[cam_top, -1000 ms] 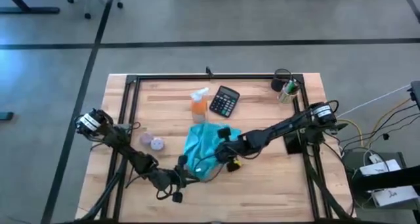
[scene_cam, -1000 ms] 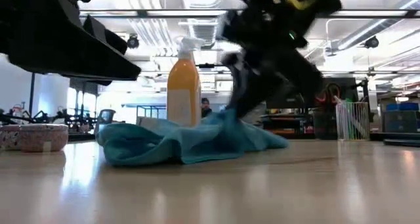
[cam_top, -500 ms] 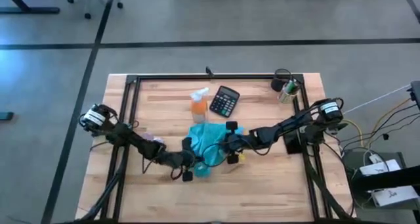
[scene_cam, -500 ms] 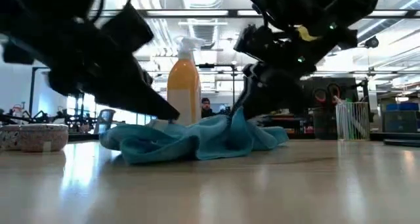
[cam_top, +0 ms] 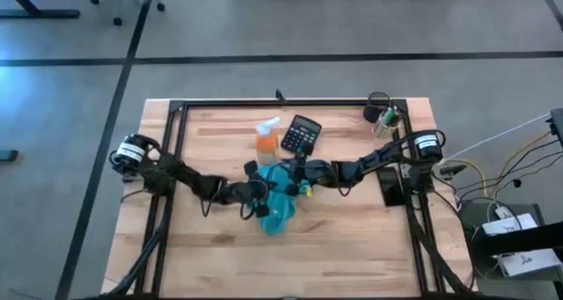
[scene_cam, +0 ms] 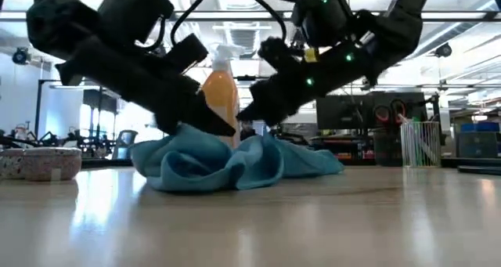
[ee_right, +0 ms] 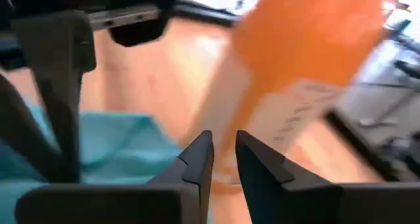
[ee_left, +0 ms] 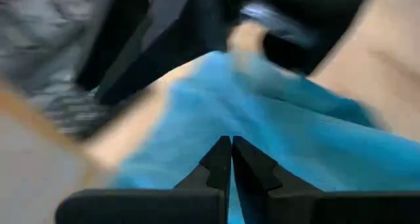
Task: Apply microfiber cloth
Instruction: Wipe the front and back of the black cellphone with the blue microfiber cloth, then return to Home Position
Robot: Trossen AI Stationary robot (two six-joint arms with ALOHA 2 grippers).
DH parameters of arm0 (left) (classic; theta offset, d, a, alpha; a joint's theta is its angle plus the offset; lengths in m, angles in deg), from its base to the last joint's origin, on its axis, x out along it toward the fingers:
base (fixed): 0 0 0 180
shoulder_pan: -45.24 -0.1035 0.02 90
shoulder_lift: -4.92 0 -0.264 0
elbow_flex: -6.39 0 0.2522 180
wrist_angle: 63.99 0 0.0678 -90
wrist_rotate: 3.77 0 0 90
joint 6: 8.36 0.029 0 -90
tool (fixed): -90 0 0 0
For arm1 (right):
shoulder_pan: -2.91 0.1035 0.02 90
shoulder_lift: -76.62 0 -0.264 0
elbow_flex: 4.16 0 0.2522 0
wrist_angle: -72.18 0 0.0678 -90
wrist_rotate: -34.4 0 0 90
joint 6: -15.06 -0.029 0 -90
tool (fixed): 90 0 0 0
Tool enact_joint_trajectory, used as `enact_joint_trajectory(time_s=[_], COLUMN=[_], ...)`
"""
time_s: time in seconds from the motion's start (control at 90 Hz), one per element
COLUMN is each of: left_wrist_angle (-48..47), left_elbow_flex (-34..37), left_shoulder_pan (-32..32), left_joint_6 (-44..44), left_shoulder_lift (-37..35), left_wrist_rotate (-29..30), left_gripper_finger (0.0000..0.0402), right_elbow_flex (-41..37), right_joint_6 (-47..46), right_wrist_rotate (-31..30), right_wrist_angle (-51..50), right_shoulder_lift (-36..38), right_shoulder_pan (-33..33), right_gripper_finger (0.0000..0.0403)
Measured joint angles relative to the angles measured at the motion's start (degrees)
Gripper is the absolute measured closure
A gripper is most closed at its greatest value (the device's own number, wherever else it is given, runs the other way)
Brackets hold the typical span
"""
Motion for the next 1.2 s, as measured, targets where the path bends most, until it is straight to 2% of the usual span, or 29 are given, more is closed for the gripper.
enact_joint_trajectory(time_s=[0.078, 0.244, 0.289, 0.467, 0.6, 0.867, 1.089, 1.2], left_wrist_angle=[0.37, 2.56, 2.37, 2.28, 2.09, 2.19, 2.02, 2.06], left_elbow_flex=[0.03, 0.09, 0.34, 3.74, 8.29, 16.07, 21.61, 24.36], left_shoulder_pan=[-0.68, -0.94, -0.88, -0.96, -0.89, -1.69, -2.51, -2.51], left_joint_6=[1.17, 5.72, 7.44, 10.90, 10.91, 11.00, 9.61, 9.21], left_shoulder_lift=[-1.84, -9.52, -12.20, -22.48, -29.10, -40.72, -47.03, -51.00], left_wrist_rotate=[0.50, -9.74, -10.87, -10.55, -10.69, -9.70, -8.55, -5.46], left_gripper_finger=[0.0401, 0.0401, 0.0401, 0.0401, 0.0402, 0.0401, 0.0401, 0.0401], right_elbow_flex=[-0.11, -0.55, -1.09, -5.08, -10.69, -22.68, -30.88, -34.85], right_joint_6=[1.98, 4.20, 4.09, 6.15, 6.90, 2.72, -2.11, -4.94], right_wrist_rotate=[0.95, 7.61, 9.29, 13.92, 14.07, 13.88, 13.90, 13.90], right_wrist_angle=[-1.62, -11.25, -12.69, -13.14, -12.77, -13.59, -14.59, -14.42], right_shoulder_lift=[2.58, 8.17, 10.10, 18.75, 28.58, 47.92, 62.16, 68.40], right_shoulder_pan=[0.14, 0.23, 0.22, 1.40, 1.81, 1.75, 1.77, 1.77], right_gripper_finger=[0.0367, 0.0391, 0.0397, 0.0400, 0.0402, 0.0401, 0.0400, 0.0400])
